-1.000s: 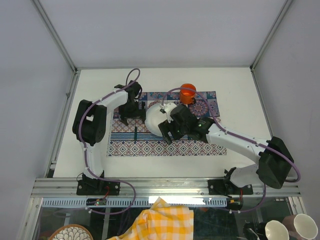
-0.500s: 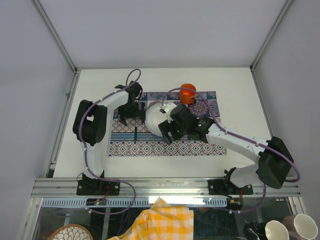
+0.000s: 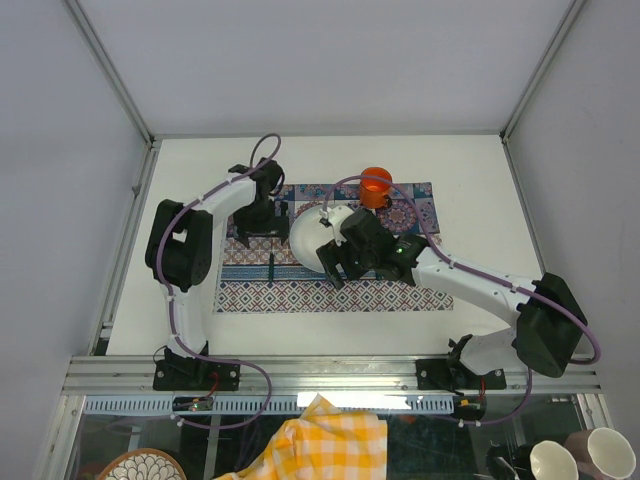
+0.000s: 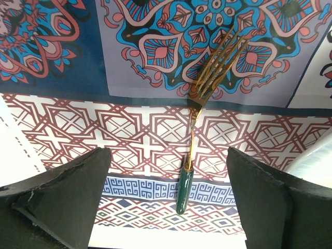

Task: Set the dinner table for one person
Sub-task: Move the fork onto the napkin.

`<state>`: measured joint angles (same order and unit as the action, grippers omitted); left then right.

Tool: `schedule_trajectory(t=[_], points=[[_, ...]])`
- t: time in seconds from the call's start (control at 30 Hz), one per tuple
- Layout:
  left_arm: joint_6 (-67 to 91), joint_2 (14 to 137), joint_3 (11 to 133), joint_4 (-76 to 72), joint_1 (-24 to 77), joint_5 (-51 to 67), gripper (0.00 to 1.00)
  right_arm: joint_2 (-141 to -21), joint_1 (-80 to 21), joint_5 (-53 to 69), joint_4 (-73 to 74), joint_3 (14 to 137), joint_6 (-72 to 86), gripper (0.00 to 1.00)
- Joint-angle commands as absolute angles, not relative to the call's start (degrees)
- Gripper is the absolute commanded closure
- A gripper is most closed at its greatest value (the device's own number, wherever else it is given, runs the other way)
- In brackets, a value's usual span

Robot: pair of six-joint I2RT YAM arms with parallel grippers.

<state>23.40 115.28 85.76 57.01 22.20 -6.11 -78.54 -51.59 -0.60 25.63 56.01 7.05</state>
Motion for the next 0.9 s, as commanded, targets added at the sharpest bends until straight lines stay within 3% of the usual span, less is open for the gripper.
schedule_trajectory(t=[0.0,0.43,0.7,0.87], points=[[23.51,111.65,89.33,58.64,22.68,-8.39,0.01,-78.74,-51.35,0.1,23.63,58.1,7.63,0.21],[25.31,107.77,90.21,61.19,22.7,-10.87,0.01,-78.73,-51.42,-1.11,24.55,59.26,8.19,0.22],[26.41,106.51,89.27,60.61,22.68,-11.11,0.01,-74.06,-51.42,-11.73,25.31,56.21,11.22,0.24],[29.35,102.21,84.91,56.07,23.1,-8.67,0.01,-69.62,-51.41,-17.31,24.99,53.16,12.94,0.13]])
